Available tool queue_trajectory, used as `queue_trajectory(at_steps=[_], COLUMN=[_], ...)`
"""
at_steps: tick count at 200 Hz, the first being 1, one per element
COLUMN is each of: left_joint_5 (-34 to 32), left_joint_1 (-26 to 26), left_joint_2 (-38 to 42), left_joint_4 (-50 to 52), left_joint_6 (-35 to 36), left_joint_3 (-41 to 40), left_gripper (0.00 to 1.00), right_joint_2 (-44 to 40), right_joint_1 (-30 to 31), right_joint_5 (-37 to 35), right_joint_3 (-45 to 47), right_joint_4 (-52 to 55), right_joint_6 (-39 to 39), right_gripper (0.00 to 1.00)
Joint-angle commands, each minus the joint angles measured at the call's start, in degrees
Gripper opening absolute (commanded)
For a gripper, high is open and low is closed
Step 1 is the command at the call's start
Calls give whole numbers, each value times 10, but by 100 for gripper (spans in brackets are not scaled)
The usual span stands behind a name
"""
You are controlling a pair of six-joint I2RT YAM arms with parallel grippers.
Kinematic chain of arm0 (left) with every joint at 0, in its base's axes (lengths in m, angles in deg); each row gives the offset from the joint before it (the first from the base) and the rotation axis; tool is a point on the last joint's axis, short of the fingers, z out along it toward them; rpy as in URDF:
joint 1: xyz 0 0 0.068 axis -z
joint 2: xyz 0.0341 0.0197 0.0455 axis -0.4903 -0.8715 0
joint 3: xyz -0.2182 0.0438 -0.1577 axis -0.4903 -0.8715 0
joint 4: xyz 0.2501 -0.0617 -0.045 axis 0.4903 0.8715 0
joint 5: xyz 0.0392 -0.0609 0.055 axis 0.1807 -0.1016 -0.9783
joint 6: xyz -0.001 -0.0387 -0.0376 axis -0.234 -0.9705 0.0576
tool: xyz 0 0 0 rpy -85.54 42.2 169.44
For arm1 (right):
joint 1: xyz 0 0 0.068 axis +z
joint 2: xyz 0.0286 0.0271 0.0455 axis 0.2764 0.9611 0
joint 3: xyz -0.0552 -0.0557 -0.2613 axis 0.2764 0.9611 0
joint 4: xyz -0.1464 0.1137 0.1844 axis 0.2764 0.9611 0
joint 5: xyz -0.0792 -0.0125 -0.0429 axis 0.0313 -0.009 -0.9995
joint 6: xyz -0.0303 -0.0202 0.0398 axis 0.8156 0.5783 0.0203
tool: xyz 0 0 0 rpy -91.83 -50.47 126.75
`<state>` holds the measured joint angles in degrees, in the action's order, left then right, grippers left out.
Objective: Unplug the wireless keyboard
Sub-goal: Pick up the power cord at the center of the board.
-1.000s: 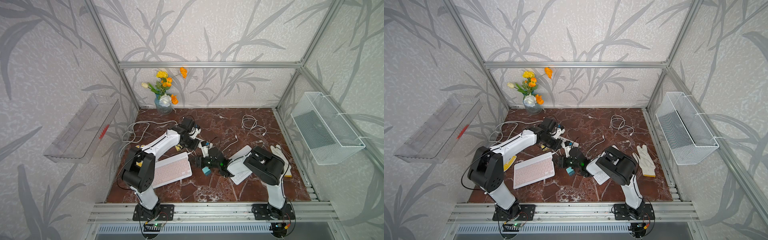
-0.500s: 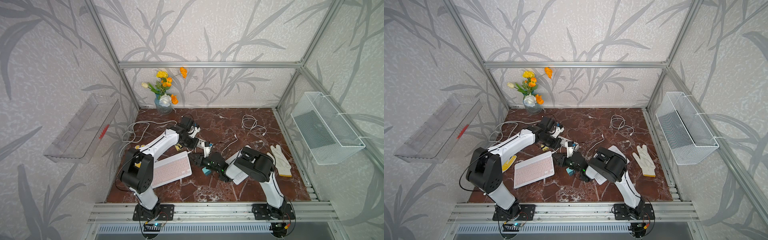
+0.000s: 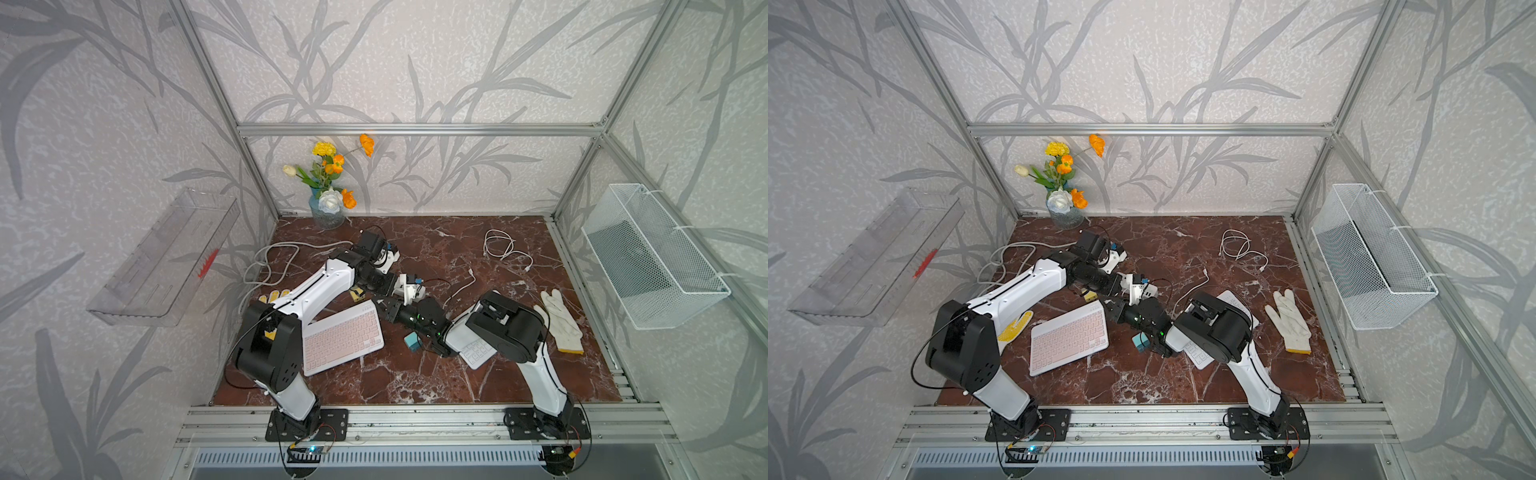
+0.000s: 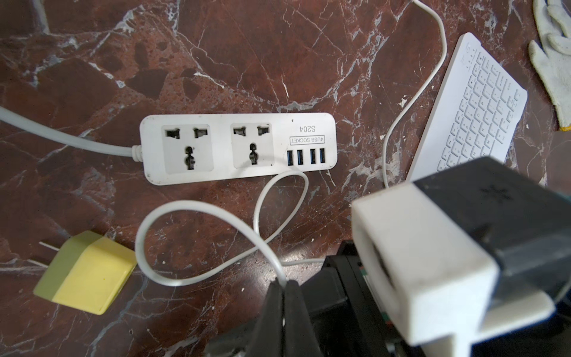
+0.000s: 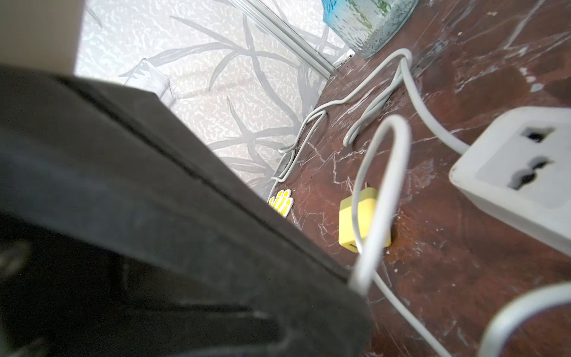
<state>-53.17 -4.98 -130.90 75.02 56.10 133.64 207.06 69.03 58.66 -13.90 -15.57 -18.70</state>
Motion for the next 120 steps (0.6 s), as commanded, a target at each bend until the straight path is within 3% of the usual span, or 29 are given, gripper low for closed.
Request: queue_trajectory(at_steps=[1, 20, 52, 59, 72, 85, 120], left_joint_5=[2, 3, 32, 38, 50, 78, 115], left_joint_1=[-3, -6, -8, -11, -23, -41, -81], left_joint_2=[24, 29, 31, 34, 46, 64, 114], left_joint_4=[-2, -5, -4, 0, 15, 27, 59], left_joint_6=[-3, -6, -6, -1, 6, 21, 61], left_joint_3=[-1, -5, -6, -5, -3, -3, -12], left_gripper=[0, 0, 0, 9, 44, 63, 81], right_joint_2=[10, 10, 9, 6, -2, -7, -4], right_joint_1=[-4, -9, -14, -17, -27, -40, -90], right_joint_5=[7, 3, 9, 10, 21, 40, 135], right_joint_3=[-7, -2, -4, -3, 4, 10, 9], right_joint_4=[-22, -22, -22, -22, -22, -22, -22], right_joint_6=[-16, -25, -30, -27, -22, -10, 13], right_gripper=[11, 0, 0, 0, 0, 0, 0])
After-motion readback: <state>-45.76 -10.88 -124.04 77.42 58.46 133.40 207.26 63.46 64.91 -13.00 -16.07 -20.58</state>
